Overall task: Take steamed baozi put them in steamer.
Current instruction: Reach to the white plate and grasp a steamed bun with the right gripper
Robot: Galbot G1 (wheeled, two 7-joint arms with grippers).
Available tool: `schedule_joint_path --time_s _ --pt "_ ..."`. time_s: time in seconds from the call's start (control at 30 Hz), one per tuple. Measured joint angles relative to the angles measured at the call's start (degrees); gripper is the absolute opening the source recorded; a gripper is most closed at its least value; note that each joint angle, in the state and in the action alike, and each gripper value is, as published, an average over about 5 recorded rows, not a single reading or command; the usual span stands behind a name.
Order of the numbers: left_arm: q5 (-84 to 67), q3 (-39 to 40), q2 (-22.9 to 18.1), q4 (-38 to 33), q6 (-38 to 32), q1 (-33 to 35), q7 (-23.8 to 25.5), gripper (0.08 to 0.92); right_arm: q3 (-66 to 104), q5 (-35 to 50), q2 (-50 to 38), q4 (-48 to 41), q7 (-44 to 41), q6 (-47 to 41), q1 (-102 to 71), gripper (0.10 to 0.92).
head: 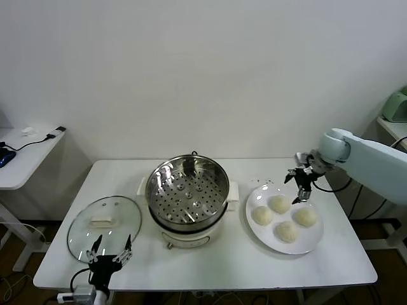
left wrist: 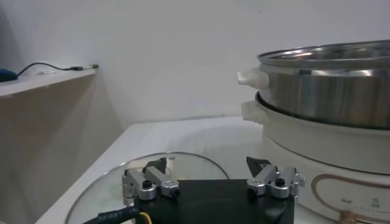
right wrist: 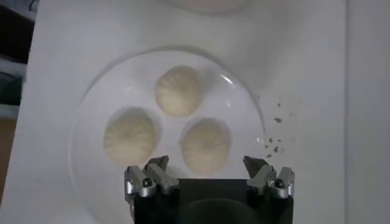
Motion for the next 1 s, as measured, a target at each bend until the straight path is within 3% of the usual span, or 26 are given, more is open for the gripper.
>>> schedule_joint_path --time_s 0.6,1.0 --pt "0.40 0.46 0.04 0.84 -0.21 -0.08 0.07 0.823 3.77 -3.35 8.02 -10.67 2.62 -1.19 -7.84 0.820" --pt "0.73 0.94 -0.15 0.11 -0.12 0.26 0.04 0.823 6.21 -4.39 8.21 -11.13 3.38 -2.11 -9.38 0.586"
